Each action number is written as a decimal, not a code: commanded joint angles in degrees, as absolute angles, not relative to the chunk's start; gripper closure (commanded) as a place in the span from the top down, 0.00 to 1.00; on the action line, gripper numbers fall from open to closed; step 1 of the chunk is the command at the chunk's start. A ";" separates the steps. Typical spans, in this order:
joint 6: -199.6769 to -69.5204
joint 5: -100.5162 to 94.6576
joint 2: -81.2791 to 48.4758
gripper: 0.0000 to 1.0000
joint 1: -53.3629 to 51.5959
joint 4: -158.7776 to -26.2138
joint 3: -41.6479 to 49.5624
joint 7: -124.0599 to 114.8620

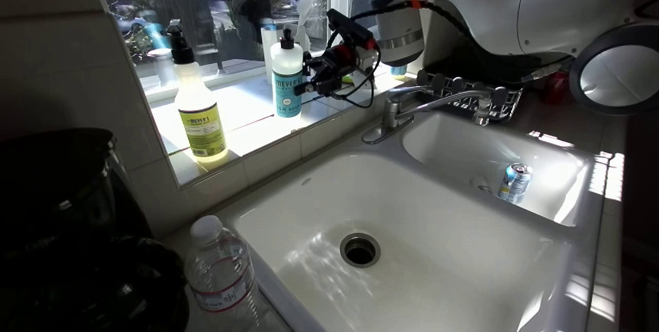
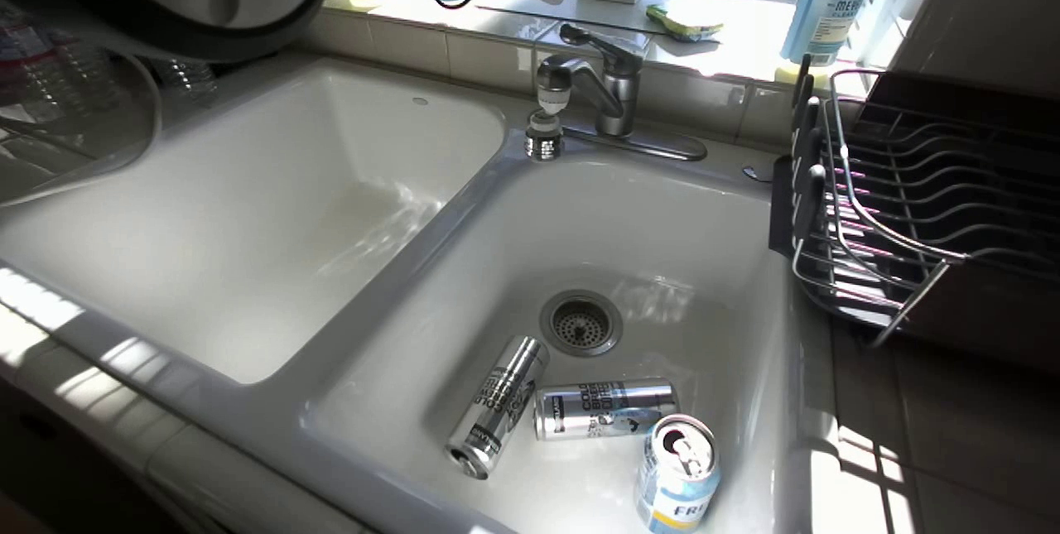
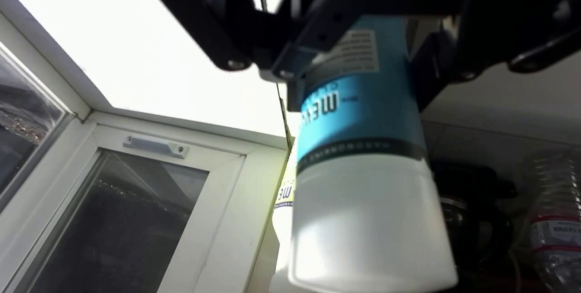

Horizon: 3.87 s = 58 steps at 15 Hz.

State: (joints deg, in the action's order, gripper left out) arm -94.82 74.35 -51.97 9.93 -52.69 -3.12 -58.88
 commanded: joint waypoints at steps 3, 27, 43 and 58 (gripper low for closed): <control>-90.15 63.64 -49.37 0.32 7.14 -52.78 -1.38 -53.88; -95.36 29.59 -40.66 0.57 -2.85 -53.70 1.96 -28.77; -92.87 4.12 -36.41 0.32 -14.27 -55.68 5.46 -26.07; -102.34 -10.74 -35.54 0.57 -20.87 -58.67 6.88 -26.94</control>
